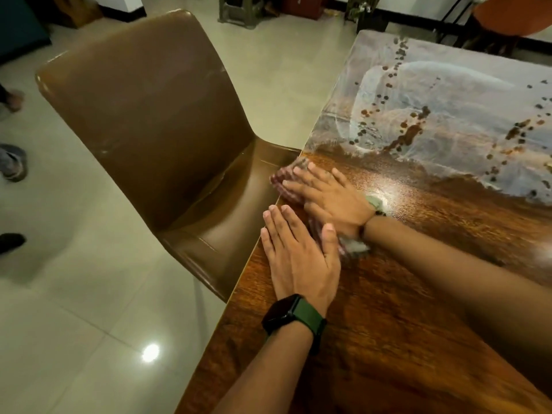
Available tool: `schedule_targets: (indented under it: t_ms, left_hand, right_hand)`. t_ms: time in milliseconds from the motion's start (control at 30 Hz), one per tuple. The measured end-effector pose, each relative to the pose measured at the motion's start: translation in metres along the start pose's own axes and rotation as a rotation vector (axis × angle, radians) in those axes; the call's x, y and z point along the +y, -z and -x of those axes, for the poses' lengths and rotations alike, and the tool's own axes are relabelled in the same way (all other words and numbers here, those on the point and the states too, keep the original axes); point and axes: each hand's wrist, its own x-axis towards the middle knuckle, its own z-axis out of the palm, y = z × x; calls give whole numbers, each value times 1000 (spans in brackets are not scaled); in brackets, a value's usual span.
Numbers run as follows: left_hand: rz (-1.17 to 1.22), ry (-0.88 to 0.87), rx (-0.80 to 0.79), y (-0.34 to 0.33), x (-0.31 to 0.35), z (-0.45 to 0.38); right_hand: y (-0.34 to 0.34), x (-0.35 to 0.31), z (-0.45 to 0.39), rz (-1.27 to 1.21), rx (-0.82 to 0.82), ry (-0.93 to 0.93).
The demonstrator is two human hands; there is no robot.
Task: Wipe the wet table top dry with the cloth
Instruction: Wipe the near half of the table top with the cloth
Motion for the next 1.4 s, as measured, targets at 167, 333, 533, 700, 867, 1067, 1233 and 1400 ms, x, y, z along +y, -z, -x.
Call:
schedule_targets:
  t_ms: [167,333,533,700,867,1067,1233,1400]
  left_hand:
    - [48,25,31,-1,-1,0]
    - [142,4,156,-1,-2,3]
    - [135,-67,112,-4,-3,2]
    - [118,-72,65,-4,-3,2]
    - [155,-64,72,-4,-3,0]
    - [136,-107,51,-8,-3,-2]
    - [27,-165,-22,-8,-4,-1]
    - [-12,-183,-47,-4,-3,1]
  right_hand:
    - [5,12,-44,-50,41,-258]
    - [-23,-44,43,0,125,175]
    - [-13,-17,17,21,31,68]
    - [6,26,-50,-70,66,-328]
    - [-8,-24,-7,-19,47,-335]
    - [-23,-48,35,0,17,-206]
    - [-5,-14,-33,-163,108,-437]
    - [-5,-13,-21,-186,106,-450]
